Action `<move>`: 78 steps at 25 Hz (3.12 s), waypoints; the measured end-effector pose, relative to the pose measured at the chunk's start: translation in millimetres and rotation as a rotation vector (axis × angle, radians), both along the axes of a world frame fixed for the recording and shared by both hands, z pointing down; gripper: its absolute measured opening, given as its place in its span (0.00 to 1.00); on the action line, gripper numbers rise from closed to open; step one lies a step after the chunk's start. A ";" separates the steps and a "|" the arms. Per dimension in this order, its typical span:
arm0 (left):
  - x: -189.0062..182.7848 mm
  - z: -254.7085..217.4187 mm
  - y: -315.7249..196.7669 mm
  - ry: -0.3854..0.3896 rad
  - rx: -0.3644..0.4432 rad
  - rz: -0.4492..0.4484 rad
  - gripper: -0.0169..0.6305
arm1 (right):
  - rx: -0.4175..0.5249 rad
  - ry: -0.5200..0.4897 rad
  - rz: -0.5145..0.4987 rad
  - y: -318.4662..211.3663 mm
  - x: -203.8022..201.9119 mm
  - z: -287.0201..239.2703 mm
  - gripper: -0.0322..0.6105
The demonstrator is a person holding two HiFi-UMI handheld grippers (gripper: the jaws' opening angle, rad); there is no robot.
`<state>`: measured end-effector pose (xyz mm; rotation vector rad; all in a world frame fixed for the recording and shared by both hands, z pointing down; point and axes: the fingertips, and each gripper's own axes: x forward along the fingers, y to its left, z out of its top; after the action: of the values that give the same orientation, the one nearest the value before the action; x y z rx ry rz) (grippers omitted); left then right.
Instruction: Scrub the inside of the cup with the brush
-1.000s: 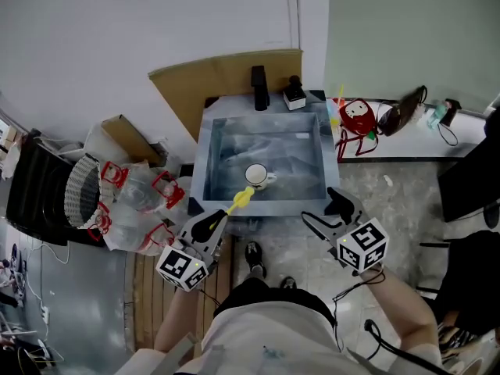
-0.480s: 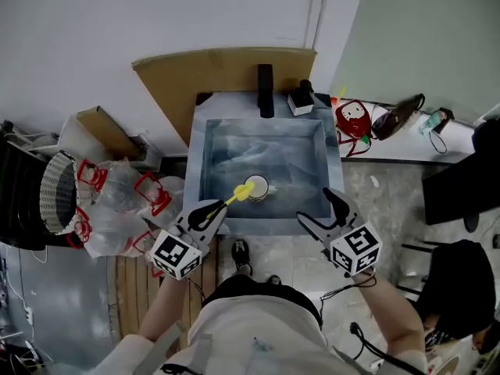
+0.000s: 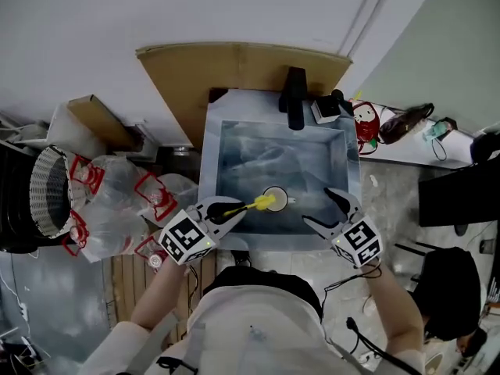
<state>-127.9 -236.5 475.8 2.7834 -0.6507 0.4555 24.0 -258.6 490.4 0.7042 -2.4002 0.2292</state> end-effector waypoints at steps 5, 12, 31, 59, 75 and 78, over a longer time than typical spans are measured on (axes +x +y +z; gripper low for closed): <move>-2.7 15.1 -13.0 -0.047 -0.055 0.072 0.08 | -0.037 0.124 -0.122 -7.3 -15.7 29.4 0.60; 12.0 29.9 -24.1 -0.106 -0.108 0.119 0.08 | -0.106 0.188 -0.255 -11.0 -29.3 61.6 0.60; 33.3 67.0 -31.9 -0.189 -0.255 0.050 0.08 | -0.194 0.300 -0.591 -0.8 -22.9 137.3 0.60; 34.9 69.4 -44.3 -0.196 -0.284 0.046 0.08 | -0.121 0.382 -0.680 -7.1 -39.7 154.5 0.20; 52.2 87.3 -39.2 -0.394 -0.244 0.198 0.08 | -0.125 0.385 -0.653 -7.9 -39.1 154.6 0.17; 54.9 98.0 -35.9 -0.447 -0.252 0.237 0.08 | -0.127 0.388 -0.654 -7.6 -39.1 155.2 0.17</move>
<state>-73.0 -272.4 573.8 2.5367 -0.3142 1.1437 -15.0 -266.2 645.6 -0.1102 -2.0845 -0.0300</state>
